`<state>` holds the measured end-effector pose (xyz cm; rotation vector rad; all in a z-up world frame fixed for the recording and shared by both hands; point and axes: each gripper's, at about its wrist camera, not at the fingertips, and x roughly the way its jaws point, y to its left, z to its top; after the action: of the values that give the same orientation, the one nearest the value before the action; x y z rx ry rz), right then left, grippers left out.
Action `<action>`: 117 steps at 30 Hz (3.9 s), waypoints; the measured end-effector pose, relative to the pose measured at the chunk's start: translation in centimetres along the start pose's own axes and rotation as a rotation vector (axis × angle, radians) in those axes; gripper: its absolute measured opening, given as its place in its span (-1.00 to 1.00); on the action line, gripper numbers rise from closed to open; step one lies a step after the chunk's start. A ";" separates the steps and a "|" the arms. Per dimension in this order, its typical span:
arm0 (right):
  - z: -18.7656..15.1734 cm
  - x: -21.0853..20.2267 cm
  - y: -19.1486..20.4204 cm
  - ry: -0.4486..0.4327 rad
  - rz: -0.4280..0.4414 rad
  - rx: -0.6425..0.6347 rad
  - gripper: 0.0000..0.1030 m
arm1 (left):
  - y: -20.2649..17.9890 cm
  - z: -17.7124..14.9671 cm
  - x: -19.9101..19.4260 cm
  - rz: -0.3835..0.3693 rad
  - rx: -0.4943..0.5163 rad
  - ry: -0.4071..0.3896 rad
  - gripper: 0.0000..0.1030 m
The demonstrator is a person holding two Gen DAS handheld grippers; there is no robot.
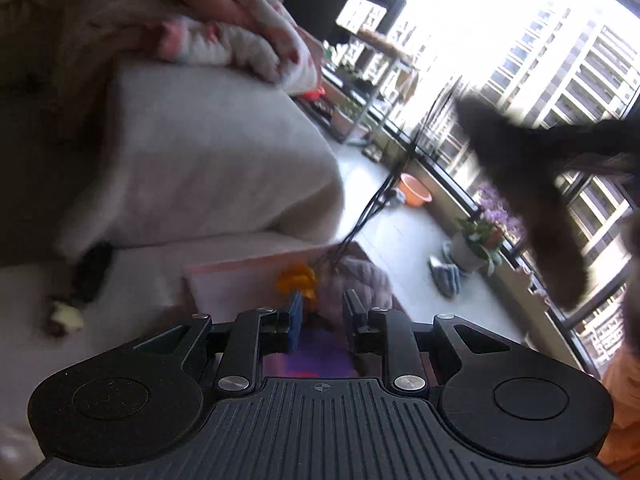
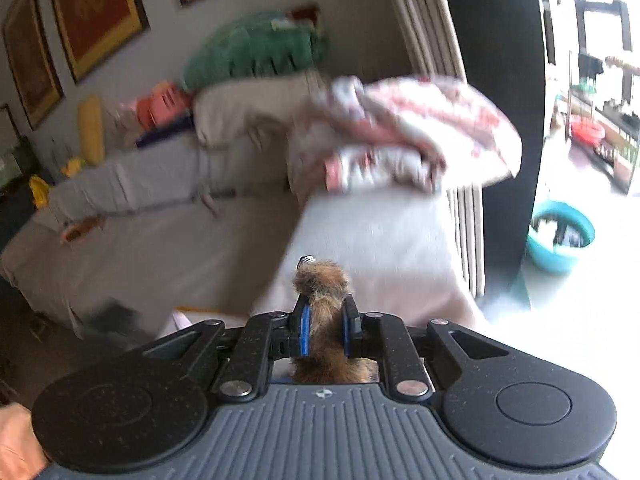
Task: Organize soft objects
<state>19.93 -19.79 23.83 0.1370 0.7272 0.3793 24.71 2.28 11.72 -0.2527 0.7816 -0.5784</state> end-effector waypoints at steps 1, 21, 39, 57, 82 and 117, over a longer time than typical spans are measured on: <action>-0.5 1.2 -0.2 0.027 -0.001 0.004 -0.72 | 0.4 -0.2 -1.1 0.013 0.006 -0.015 -0.53; -0.6 7.5 7.2 0.119 -0.140 -0.117 0.11 | 17.5 -4.9 -17.2 0.373 -0.303 -0.203 -0.53; -0.5 11.7 13.4 0.117 -0.013 -0.287 0.28 | 21.8 -0.3 -7.3 0.439 -0.225 0.097 -0.53; -1.9 16.2 10.3 0.241 0.028 -0.186 0.28 | 23.7 1.0 -1.8 0.401 -0.149 0.296 -0.51; -1.5 33.6 13.4 0.525 -0.210 -0.081 0.04 | 24.1 -11.7 -14.3 0.246 -0.218 0.084 -0.74; -21.2 13.6 20.5 0.336 0.125 -0.423 0.10 | 22.1 -11.2 -19.5 0.325 -0.261 -0.235 -0.68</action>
<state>9.07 4.24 4.82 -0.2883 0.9548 0.6770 14.32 31.53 6.17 -0.4161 0.6514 -0.1348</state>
